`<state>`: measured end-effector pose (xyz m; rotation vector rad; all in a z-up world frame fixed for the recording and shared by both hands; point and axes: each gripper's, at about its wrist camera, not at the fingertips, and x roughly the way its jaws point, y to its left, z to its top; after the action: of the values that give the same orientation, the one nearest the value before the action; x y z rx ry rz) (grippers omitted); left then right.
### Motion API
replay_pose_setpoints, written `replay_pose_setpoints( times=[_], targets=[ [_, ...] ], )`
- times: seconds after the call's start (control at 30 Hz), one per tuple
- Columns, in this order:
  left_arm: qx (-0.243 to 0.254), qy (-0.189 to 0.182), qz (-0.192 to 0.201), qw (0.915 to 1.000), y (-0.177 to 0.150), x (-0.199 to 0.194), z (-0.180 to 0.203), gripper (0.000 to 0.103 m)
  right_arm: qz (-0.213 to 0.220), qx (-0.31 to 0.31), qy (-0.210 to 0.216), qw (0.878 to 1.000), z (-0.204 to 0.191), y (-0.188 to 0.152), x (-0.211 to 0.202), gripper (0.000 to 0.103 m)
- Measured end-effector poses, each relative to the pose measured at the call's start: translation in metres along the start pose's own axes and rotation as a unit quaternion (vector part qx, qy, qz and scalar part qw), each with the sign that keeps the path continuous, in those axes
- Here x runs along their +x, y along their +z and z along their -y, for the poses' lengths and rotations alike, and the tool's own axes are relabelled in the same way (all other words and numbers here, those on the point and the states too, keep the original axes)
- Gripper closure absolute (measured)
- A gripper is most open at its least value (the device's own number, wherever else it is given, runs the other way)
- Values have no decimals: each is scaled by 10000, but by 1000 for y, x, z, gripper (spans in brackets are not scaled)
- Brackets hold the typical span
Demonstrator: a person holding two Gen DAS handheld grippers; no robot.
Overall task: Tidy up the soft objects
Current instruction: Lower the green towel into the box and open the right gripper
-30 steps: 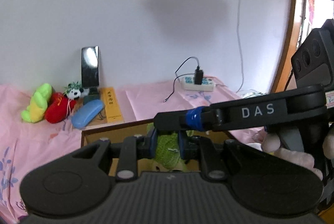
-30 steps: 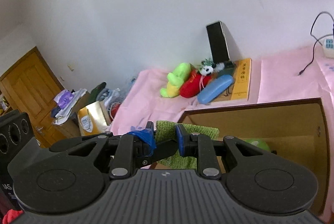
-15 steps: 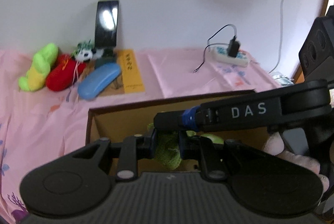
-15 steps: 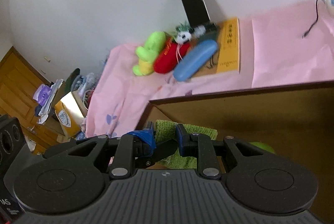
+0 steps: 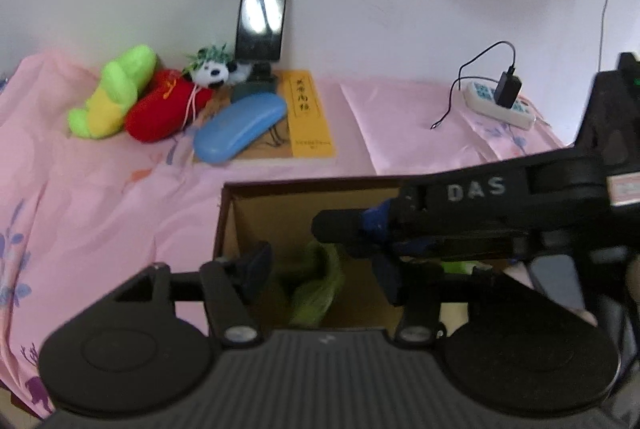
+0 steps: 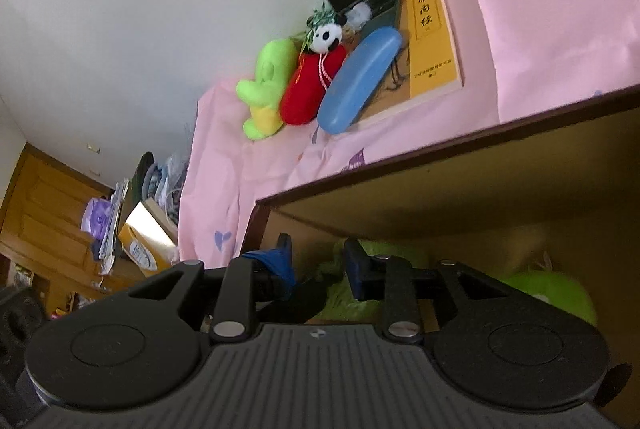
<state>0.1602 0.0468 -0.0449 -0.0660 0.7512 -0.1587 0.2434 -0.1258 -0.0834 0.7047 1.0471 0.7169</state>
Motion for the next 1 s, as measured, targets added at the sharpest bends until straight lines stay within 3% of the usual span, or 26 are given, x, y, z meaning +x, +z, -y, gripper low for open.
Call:
replay_pose_setpoints(
  times=[0.2, 0.53, 1.0],
  targets=[
    [73, 102, 19, 9999, -2, -5, 5, 47, -34, -267, -175, 9995, -6, 0, -2, 89],
    [-22, 143, 434, 9990, -5, -46, 9, 47, 422, -410, -208, 9981, -21, -5, -35, 89],
    [-184, 247, 758, 9967, -25, -108, 13, 47, 720, -1201, -374, 9894, -58, -52, -76, 88]
  ],
)
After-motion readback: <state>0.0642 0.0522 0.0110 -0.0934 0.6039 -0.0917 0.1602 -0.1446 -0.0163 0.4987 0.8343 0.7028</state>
